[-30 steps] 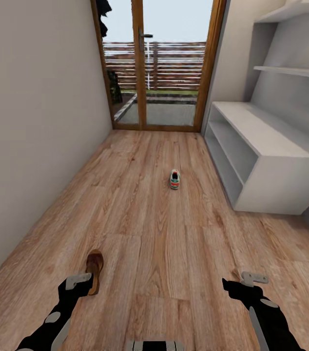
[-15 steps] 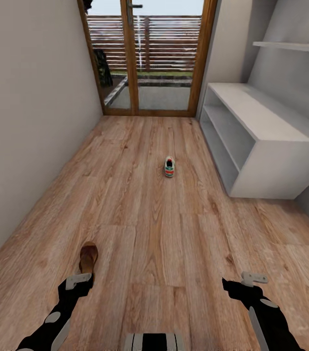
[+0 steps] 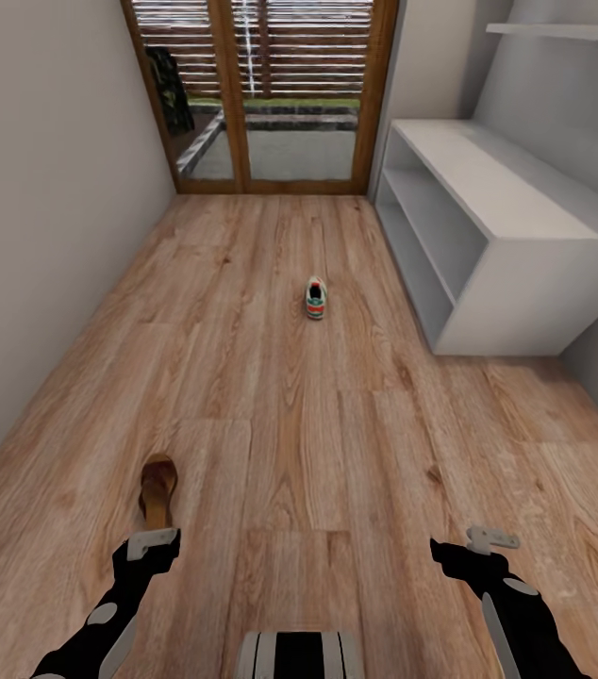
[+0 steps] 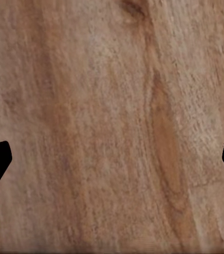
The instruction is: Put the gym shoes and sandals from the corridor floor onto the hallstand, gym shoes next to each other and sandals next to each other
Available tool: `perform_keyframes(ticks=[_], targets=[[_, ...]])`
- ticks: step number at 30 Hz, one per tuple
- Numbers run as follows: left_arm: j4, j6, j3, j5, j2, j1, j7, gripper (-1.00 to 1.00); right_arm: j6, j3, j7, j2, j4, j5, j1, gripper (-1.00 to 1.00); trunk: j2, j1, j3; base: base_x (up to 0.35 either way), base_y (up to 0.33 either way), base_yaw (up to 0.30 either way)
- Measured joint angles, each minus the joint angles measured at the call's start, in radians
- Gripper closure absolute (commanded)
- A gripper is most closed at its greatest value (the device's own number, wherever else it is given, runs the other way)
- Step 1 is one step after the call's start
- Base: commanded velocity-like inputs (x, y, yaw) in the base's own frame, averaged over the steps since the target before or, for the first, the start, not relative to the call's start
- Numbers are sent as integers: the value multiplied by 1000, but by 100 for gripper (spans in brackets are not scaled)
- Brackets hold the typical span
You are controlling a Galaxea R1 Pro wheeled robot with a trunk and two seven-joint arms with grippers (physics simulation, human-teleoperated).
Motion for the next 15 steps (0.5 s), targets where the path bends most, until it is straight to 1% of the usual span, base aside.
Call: perform_keyframes(ticks=[2,9,15], targets=[[0,0,0,0,0,0,0,-100,0,0,0,0,0,0,0,-100,0,1,-10,0,0,-59],[0,-14,1,0,0,0,0,-100,0,0,-1,0,0,0,0,-100,-1,1,-13,0,0,-8],[0,-18,2,0,0,0,0,-100,0,0,0,0,0,0,0,-100,-2,4,-42,0,0,70]])
